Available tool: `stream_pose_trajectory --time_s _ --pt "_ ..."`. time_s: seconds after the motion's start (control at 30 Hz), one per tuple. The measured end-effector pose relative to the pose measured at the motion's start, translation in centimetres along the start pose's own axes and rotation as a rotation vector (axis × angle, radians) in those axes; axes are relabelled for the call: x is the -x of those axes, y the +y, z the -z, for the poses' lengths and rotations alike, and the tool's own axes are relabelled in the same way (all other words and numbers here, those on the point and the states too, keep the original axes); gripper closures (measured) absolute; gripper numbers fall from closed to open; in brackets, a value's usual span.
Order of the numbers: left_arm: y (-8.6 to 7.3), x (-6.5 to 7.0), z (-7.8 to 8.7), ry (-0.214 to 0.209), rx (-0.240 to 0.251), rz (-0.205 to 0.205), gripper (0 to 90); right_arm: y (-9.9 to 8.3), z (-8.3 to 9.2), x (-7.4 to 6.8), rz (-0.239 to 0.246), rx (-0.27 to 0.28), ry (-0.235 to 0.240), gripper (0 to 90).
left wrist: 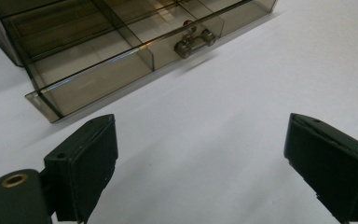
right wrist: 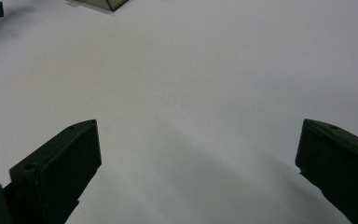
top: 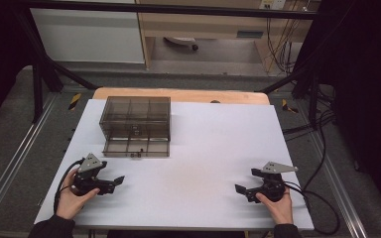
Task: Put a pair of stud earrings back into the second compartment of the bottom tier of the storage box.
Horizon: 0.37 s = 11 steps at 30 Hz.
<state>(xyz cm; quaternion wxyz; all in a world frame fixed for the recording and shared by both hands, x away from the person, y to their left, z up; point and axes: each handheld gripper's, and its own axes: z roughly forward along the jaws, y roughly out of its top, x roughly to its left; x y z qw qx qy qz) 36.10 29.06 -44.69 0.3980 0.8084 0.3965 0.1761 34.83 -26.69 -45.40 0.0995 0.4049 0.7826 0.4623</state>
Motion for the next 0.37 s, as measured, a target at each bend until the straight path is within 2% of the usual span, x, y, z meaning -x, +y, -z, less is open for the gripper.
stream_pose_trajectory --time_s 0.13,0.37 --pt "-0.36 -0.06 -0.18 0.0 -0.012 -0.001 9.5 0.01 0.03 0.0 0.0 0.002 0.002 0.8" --pt "-0.49 -0.26 -0.06 -0.004 -0.003 0.007 9.4 0.0 -0.01 -0.01 0.0 0.001 0.004 0.8"
